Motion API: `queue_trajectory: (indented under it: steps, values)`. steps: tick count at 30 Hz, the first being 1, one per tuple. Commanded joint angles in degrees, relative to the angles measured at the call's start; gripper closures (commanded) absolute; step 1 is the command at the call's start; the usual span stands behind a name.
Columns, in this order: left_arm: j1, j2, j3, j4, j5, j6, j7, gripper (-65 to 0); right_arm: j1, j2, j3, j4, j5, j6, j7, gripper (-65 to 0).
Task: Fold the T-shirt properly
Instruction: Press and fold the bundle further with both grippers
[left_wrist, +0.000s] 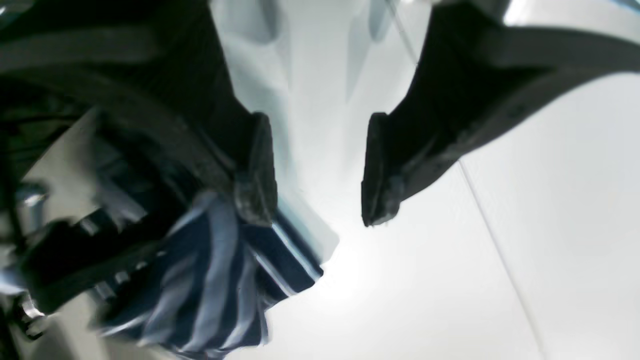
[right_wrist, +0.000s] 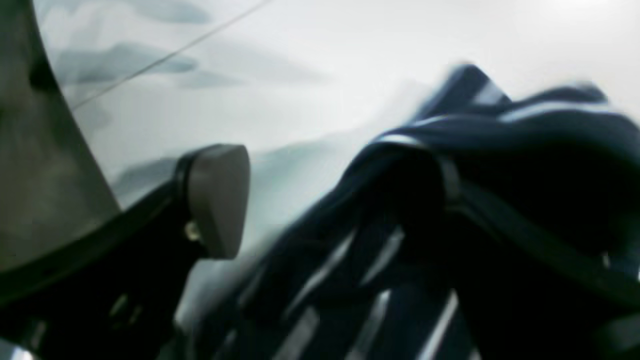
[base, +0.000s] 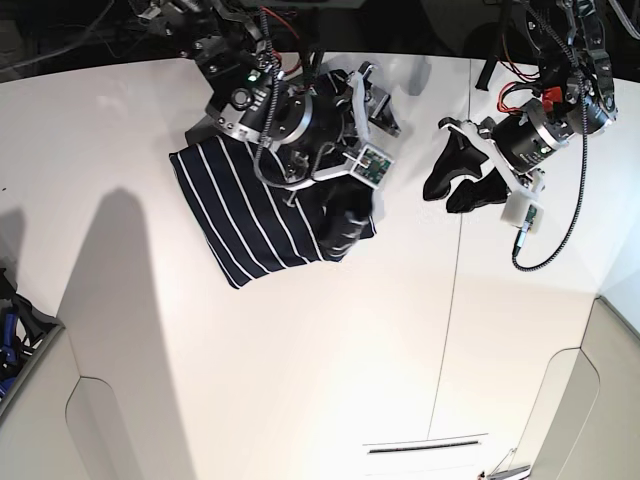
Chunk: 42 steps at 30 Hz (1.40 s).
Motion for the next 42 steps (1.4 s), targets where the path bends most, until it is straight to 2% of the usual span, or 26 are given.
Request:
queue_trajectory:
  steps: [1,5,9,11,12,13,16,19,24,28,30,34,38,42]
  values:
    - [-0.13,-0.37,-0.50,1.03,-1.53,-0.35,-0.79,-30.5,1.62,-0.37,-1.62,0.98,-1.18,-1.01,1.42,-45.3]
    - [-0.13,-0.37,-3.43,1.03,-4.37,-0.44,-0.79,-30.5,4.59,-0.42,-5.84,1.16,-3.23,-4.48,1.20,-45.1]
    - [-0.13,-0.37,-6.69,1.05,-11.23,-0.71,0.48,-28.7,6.12,-0.37,-5.46,3.34,-5.18,-8.48,-0.35,-44.9]
    - [-0.13,-0.33,-6.47,1.11,-16.63,-0.71,3.41,-19.9,6.10,-0.37,-3.67,4.59,-6.43,-9.88,-0.17,-43.0]
    - [-0.15,-0.35,-5.66,1.11,-18.91,-0.71,4.98,-14.8,6.10,-0.39,-2.32,4.92,-6.38,-9.94,-0.07,-38.3]
    - [-0.15,-0.33,-4.55,1.16,-20.00,-0.71,6.14,-10.3,6.12,-0.37,-0.72,5.07,-6.29,-10.14,0.02,-30.3]
    - [-0.15,-0.33,0.74,1.16,-18.56,-0.71,6.88,-1.9,6.95,-0.35,4.87,5.11,-6.01,-11.63,0.15,-1.3]
    - [-0.15,-0.33,7.72,1.16,-15.34,-0.71,5.38,-1.1,8.87,-0.35,11.28,5.09,-3.61,-12.59,0.39,0.0]
    - [-0.15,-0.31,19.50,1.14,-4.35,-0.71,-0.11,-1.1,12.66,-0.37,22.10,2.91,5.11,-12.85,3.10,0.0]
    - [-0.48,-0.31,25.97,1.07,2.60,-0.46,-3.10,-1.1,17.22,-0.37,27.96,-5.44,9.97,-10.62,4.11,0.0]
    - [-0.57,-0.31,27.93,1.01,4.44,0.13,-3.76,-1.1,19.80,-0.37,29.75,-11.37,13.20,-7.74,4.59,0.0]
    - [-0.61,-0.28,30.93,-0.44,5.46,0.11,-3.87,-1.1,23.56,-0.33,31.45,-23.32,17.29,0.17,4.70,0.0]
    - [-0.63,-0.31,31.34,-4.70,5.95,0.13,-4.68,-1.1,25.00,-0.26,31.56,-32.50,21.11,5.27,4.74,0.0]
    - [-2.03,-0.35,31.34,-8.68,8.70,0.39,-4.94,-1.1,24.41,0.66,31.54,-34.32,24.13,6.47,4.44,0.0]
